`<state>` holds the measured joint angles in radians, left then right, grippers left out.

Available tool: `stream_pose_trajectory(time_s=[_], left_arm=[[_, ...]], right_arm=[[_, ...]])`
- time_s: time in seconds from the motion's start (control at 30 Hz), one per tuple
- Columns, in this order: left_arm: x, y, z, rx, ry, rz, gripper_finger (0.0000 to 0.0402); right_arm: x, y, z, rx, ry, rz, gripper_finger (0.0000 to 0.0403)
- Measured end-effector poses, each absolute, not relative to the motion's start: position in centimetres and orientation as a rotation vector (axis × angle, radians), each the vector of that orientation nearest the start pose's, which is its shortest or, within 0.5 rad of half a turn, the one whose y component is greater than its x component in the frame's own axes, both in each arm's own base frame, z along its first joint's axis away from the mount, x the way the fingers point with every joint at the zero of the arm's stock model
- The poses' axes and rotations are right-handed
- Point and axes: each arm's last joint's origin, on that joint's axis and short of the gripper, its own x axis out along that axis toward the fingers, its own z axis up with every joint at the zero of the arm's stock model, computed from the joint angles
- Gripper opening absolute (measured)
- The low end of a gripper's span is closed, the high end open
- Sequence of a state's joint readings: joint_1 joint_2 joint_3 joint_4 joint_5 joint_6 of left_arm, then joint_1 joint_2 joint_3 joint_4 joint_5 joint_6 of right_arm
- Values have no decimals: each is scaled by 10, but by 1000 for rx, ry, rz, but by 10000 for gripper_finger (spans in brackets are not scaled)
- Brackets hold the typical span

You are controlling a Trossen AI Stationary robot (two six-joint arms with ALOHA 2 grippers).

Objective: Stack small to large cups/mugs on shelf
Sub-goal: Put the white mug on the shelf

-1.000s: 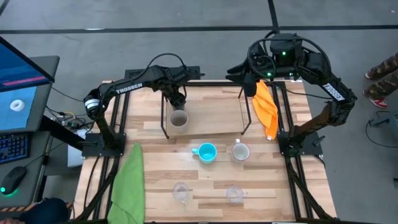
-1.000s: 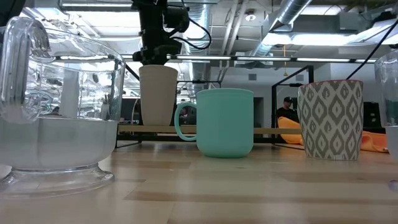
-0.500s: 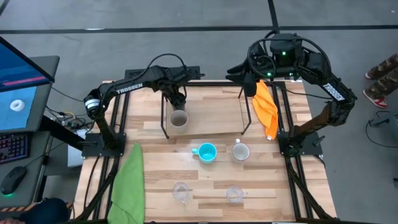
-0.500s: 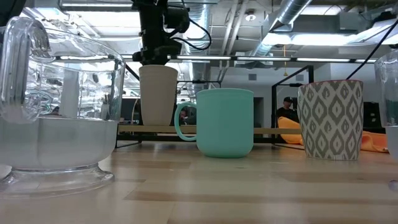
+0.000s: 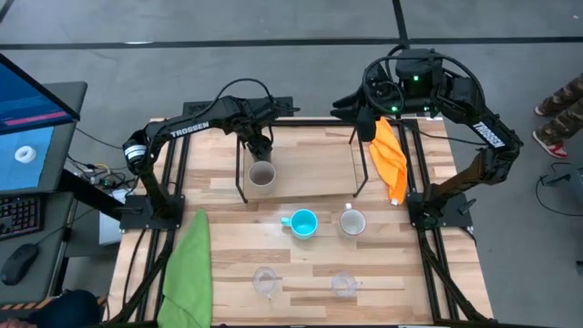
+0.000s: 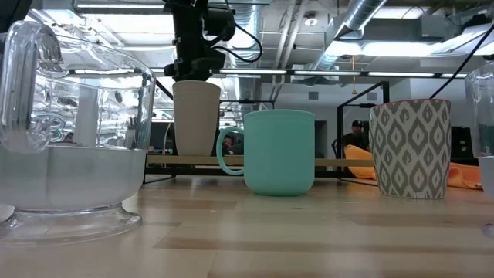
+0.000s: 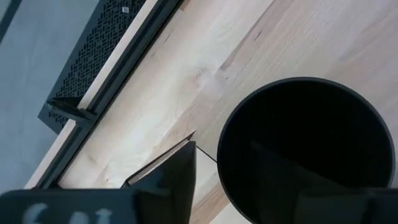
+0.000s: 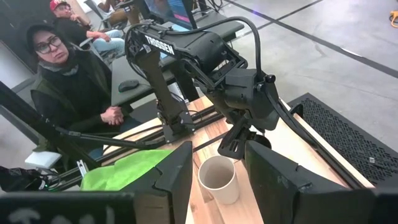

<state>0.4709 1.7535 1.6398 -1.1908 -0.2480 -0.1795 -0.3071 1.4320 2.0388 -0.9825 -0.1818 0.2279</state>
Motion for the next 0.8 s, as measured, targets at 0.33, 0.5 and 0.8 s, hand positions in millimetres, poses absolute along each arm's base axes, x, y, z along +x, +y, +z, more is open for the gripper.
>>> stream_pose_trajectory(time_s=[0.33, 0.5, 0.8], left_arm=[[303, 161, 302, -319, 1266, 709, 199], [302, 161, 302, -324, 1272, 710, 212], [300, 160, 302, -325, 1291, 709, 216]], right_arm=[[230, -68, 519, 319, 350, -165, 169], [231, -68, 519, 324, 349, -166, 169], [230, -68, 519, 324, 349, -166, 169]])
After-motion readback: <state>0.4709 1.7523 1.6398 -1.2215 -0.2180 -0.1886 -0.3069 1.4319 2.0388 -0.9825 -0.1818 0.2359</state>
